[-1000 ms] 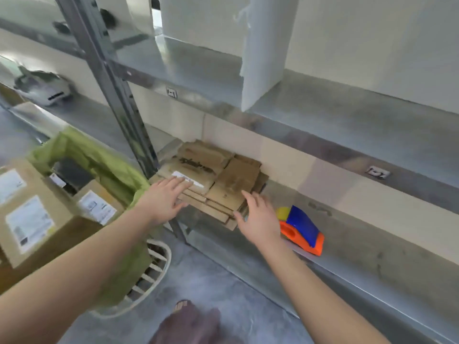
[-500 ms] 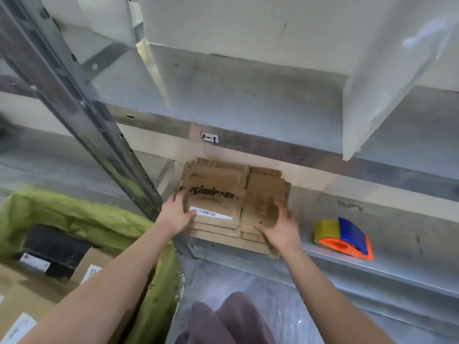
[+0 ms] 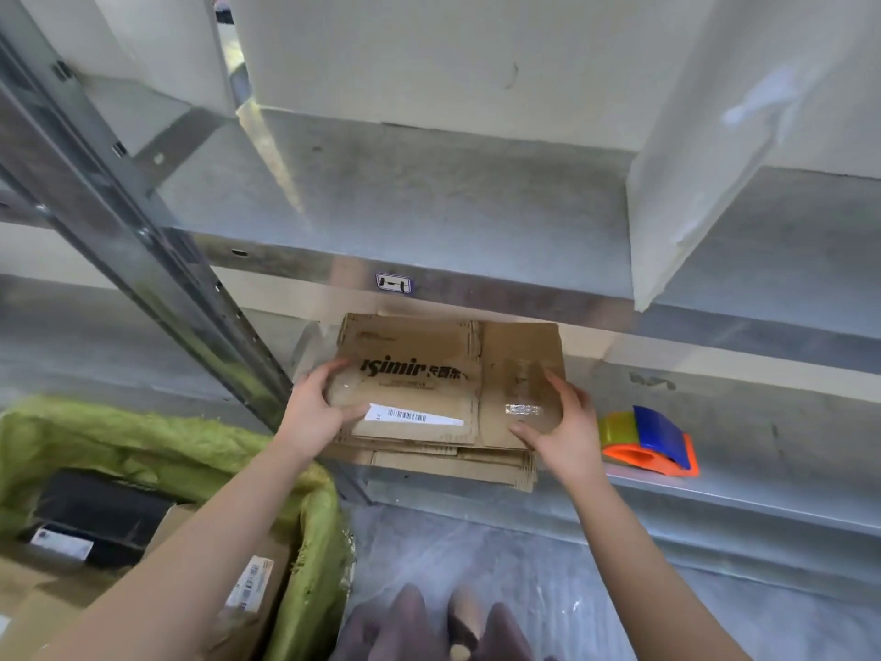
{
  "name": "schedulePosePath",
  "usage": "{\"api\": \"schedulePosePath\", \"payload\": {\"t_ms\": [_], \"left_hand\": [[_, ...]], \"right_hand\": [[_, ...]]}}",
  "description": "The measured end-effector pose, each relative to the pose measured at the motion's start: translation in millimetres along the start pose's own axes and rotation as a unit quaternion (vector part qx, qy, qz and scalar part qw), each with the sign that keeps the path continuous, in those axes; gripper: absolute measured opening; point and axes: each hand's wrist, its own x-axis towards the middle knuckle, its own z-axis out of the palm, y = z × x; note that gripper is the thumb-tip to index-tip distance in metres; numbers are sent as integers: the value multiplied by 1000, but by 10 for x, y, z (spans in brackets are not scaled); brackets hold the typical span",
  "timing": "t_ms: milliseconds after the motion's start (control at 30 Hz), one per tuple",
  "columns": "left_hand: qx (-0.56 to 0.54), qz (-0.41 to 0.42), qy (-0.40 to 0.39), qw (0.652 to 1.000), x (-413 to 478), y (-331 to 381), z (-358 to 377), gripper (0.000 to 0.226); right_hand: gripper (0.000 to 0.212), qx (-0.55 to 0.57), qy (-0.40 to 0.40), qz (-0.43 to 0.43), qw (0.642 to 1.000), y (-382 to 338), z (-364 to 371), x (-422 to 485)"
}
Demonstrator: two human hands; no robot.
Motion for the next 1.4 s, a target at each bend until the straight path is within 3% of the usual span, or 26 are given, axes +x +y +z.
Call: {"api": "schedulePosePath", "payload": {"t_ms": [300,900,1067,1167,1267,1400], "left_hand": [[8,67,-70,995,-481,563,648,78],[-49,102,-89,990,-1845,1908,3602,84],[-34,92,-108,989,-1780,2165,4065,78],[-66,83,-111,988,-1687,2286,4330,69],[-95,59,-128,985,-1574,2421,4575,73],[-111,42,-126,985,-1445,2608,4862,67]], "right_hand": [[80,26,84,-15,996,426,-906,-421],[57,46,86,19,995,2728,-3683,-832],[66,54,85,63,993,3129,-4004,-669],[81,68,89,92,990,3334,-4169,-517],[99,88,115,123,982,3454,-4345,-396],[87,101,128,115,980,3567,-4565,-185]]}}
